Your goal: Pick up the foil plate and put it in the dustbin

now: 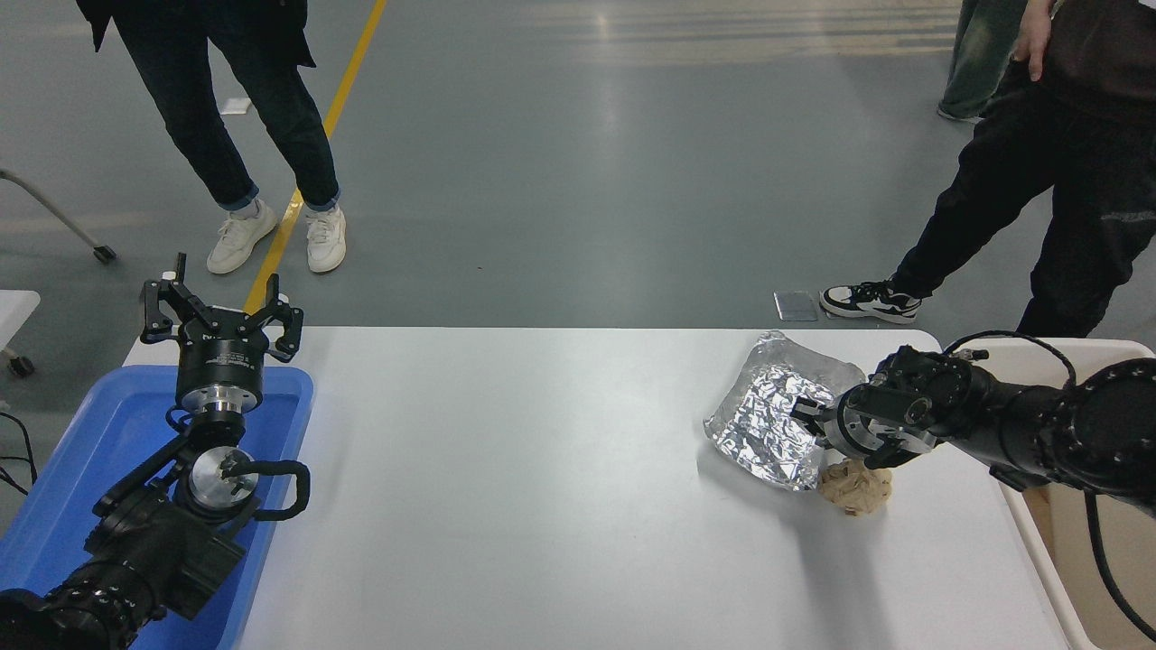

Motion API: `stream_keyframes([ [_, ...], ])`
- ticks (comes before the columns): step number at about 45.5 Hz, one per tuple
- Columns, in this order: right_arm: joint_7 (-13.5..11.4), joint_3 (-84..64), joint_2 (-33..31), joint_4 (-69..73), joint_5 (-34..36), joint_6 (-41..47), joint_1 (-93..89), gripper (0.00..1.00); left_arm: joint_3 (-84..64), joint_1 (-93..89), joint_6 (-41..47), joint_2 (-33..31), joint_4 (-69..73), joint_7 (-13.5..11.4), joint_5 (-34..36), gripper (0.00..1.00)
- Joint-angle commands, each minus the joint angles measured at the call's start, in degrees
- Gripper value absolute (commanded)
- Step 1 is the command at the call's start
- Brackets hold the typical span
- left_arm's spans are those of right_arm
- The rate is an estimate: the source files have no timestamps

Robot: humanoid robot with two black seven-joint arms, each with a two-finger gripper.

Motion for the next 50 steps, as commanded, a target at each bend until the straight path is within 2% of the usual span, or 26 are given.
stream_keyframes([
  [1,0.02,-1.06,-2.74,5.87,0.12,0.54,6.69,0.00,0.00,0.00,0.00,0.00,0.00,0.00,0.03,0.99],
  [13,0.02,-5.45,-10.74,20.20,0.12,3.35,22.59,0.00,0.00,0.00,0.00,0.00,0.00,0.00,0.03,0.99],
  [27,0.02,-11.96,-21.02,36.90,0.91,12.39,49.04,0.00,0.00,0.00,0.00,0.00,0.00,0.00,0.03,0.99],
  [38,0.10,-15.03,-22.79,39.19,0.29,25.49,64.34,0.00,0.00,0.09,0.00,0.09,0.00,0.00,0.03,0.99],
  [50,0.10,-17.49,-22.70,40.69,-2.69,27.08,69.80,0.00,0.00,0.00,0.00,0.09,0.00,0.00,-0.06,0.99],
])
